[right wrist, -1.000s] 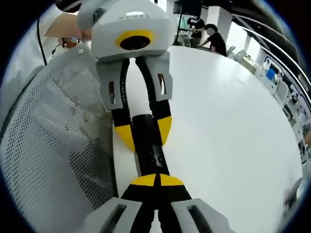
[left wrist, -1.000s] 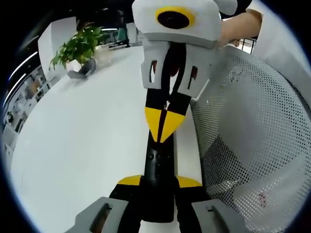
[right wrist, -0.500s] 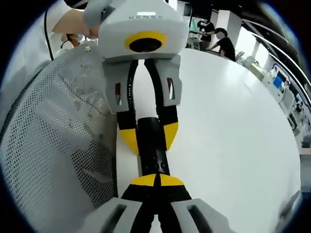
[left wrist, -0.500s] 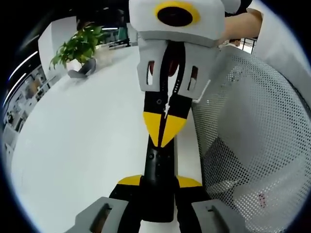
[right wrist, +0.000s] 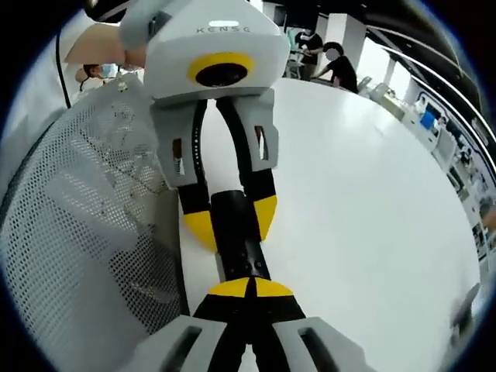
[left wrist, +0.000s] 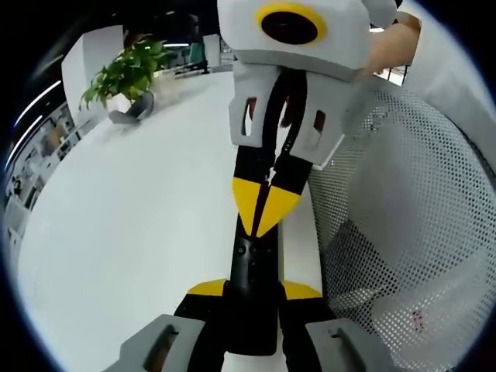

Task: Press the specified remote control buttons in sequence, fully releasing each button before pressing the next.

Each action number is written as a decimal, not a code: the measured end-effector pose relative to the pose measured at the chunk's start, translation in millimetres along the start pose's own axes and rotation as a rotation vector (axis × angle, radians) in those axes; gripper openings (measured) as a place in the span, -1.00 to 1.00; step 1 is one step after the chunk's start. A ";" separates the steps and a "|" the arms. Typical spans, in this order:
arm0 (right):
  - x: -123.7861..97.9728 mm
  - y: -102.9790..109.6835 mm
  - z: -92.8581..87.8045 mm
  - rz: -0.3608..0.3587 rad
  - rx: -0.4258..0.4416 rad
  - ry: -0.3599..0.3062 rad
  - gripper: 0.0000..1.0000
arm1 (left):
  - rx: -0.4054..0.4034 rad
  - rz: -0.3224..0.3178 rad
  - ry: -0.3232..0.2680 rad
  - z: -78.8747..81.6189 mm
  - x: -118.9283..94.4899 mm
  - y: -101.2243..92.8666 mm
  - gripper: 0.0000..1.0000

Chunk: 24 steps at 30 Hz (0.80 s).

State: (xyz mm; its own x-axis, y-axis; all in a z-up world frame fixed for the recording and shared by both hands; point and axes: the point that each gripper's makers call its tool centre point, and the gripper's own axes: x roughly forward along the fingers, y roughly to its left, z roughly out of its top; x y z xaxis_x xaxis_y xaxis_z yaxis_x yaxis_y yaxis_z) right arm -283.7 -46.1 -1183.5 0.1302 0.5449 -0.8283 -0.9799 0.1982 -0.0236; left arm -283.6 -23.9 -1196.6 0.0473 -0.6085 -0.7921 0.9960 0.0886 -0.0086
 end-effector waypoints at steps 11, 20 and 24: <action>7.0 19.0 7.9 0.010 -0.046 0.030 -1.00 | -0.016 0.011 -0.012 -0.1 -0.1 0.5 -0.51; 10.0 21.9 6.5 -0.041 -0.123 0.097 -1.00 | -0.003 0.004 -0.006 0.2 -0.4 -0.7 -0.51; 8.9 21.0 4.9 -0.060 -0.145 0.089 -1.00 | -0.002 0.004 -0.002 0.6 -0.6 -1.0 -0.51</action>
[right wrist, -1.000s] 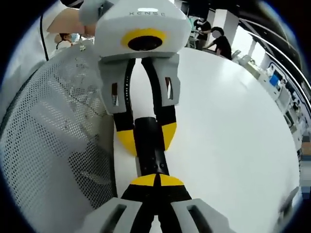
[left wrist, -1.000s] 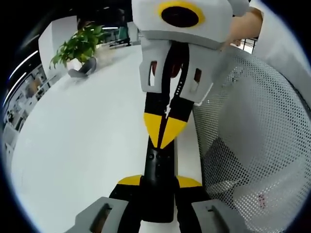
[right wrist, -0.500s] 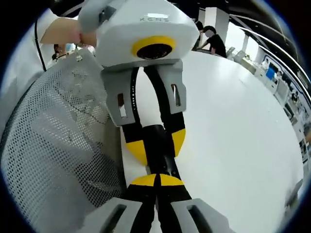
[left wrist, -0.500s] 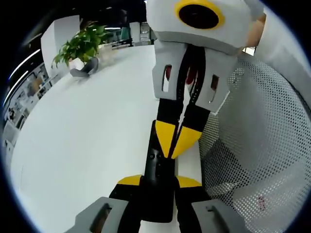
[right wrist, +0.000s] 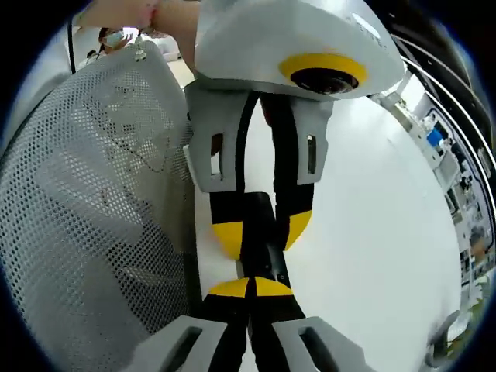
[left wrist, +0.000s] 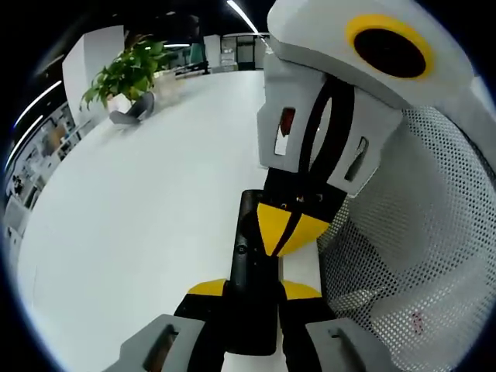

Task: Press the specified remote control buttons in sequence, fully releasing each button before pressing the next.

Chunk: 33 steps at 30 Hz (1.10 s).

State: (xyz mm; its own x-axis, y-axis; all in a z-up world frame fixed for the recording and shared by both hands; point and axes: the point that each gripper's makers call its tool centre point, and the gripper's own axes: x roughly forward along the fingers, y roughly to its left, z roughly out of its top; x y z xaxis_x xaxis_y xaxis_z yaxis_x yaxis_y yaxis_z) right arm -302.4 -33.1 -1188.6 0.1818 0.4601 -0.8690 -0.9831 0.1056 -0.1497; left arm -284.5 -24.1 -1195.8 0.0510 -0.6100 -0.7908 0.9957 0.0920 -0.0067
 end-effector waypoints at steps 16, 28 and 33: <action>-2.1 -15.1 2.5 -0.004 0.148 -0.081 -1.00 | -0.008 0.005 -0.019 0.3 0.3 -0.8 -0.51; 3.1 -19.7 3.2 -0.032 -0.026 0.056 -1.00 | 0.007 -0.003 -0.015 0.5 0.2 0.1 -0.51; 1.4 -22.3 4.5 0.031 0.200 -0.048 -1.00 | 0.005 -0.004 -0.018 0.5 0.1 1.1 -0.51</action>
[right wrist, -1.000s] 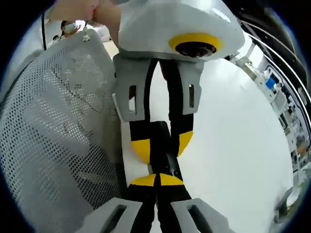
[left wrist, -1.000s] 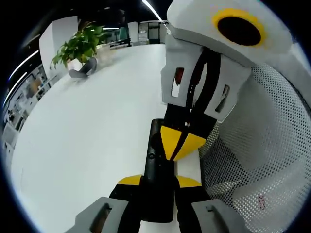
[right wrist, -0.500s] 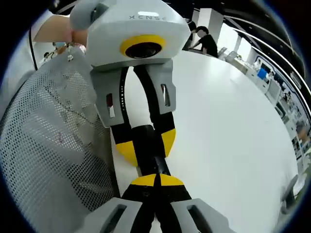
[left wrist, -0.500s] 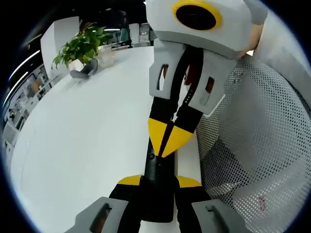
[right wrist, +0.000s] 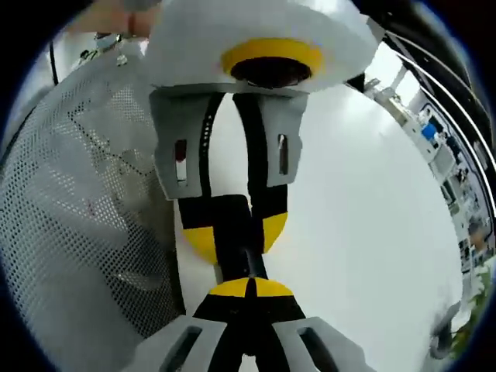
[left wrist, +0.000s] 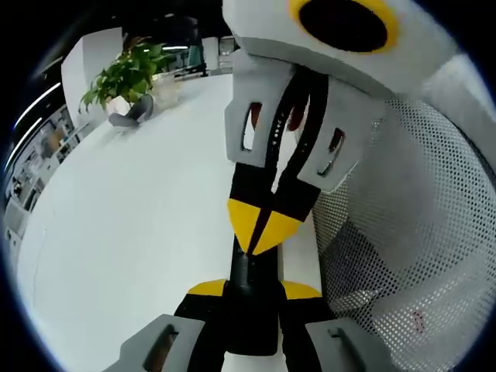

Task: Press the specified remote control buttons in sequence, fully releasing each button before pressing the next.

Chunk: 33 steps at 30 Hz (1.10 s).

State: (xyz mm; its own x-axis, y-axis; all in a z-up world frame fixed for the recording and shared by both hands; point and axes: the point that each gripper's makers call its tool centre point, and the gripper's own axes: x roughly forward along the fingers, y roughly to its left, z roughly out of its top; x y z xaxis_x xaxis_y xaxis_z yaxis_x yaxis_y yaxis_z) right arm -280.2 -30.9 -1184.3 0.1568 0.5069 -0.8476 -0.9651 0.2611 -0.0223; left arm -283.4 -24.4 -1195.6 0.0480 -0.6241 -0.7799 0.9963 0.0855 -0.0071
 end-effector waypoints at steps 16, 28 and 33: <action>1.2 -6.9 -1.8 0.226 0.071 0.079 -1.00 | -0.009 0.009 -0.023 0.1 -0.3 0.7 -0.51; 9.5 -11.7 -1.3 0.268 0.150 0.270 -1.00 | -0.016 0.018 -0.039 0.3 0.0 -0.2 -0.52; 8.8 -12.7 -3.1 0.224 0.174 0.253 -1.00 | -0.014 0.016 -0.040 0.4 0.1 0.0 -0.52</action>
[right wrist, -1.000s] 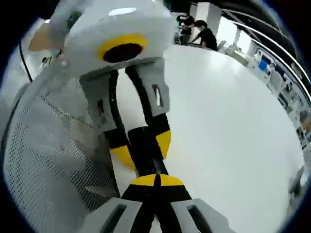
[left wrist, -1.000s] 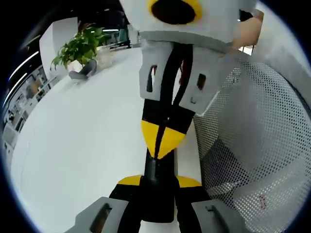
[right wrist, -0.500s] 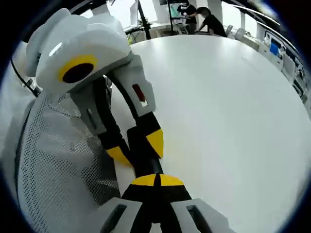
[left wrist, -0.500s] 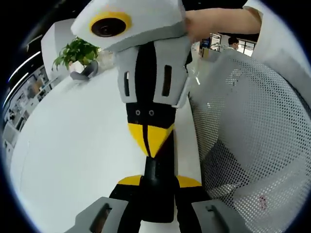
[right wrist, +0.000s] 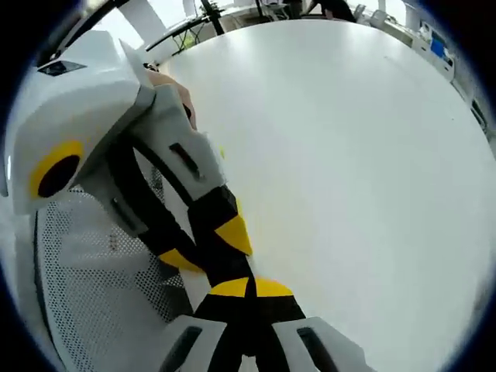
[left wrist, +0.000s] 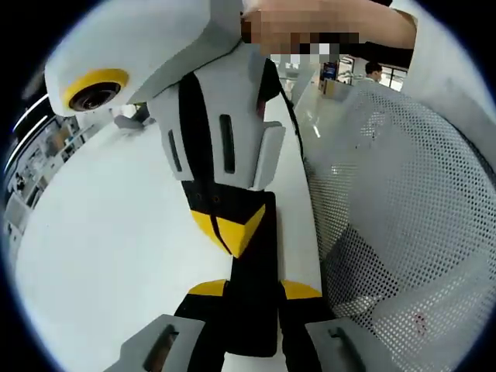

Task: Press the specified remote control buttons in sequence, fully releasing each button before pressing the next.

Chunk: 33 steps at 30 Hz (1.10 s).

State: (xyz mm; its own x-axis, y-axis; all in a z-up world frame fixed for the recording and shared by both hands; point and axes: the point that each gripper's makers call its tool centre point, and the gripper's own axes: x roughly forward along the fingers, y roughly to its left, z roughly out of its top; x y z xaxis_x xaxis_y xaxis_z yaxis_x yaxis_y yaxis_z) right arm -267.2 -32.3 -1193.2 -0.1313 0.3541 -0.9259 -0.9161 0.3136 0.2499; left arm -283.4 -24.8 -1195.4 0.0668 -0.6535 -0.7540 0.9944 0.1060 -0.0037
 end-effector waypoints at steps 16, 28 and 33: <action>-4.9 30.3 0.3 -0.035 -0.088 -0.218 -1.00 | 0.009 -0.016 0.008 1.6 2.6 -0.2 -0.52; -9.9 17.0 3.3 -0.140 -0.135 -0.233 -1.00 | 0.006 -0.016 0.011 2.2 1.9 -1.2 -0.52; -4.7 21.2 1.4 -0.097 -0.131 -0.213 -1.00 | 0.002 -0.015 0.004 1.8 2.2 -1.1 -0.52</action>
State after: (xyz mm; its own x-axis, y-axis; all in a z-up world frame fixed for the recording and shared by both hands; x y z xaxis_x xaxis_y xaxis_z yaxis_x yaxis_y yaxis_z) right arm -285.5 -26.1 -1183.1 0.0292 0.5100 -0.8597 -0.9635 0.2432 0.1116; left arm -284.2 -27.7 -1195.9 0.0512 -0.6522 -0.7563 0.9954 0.0948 -0.0144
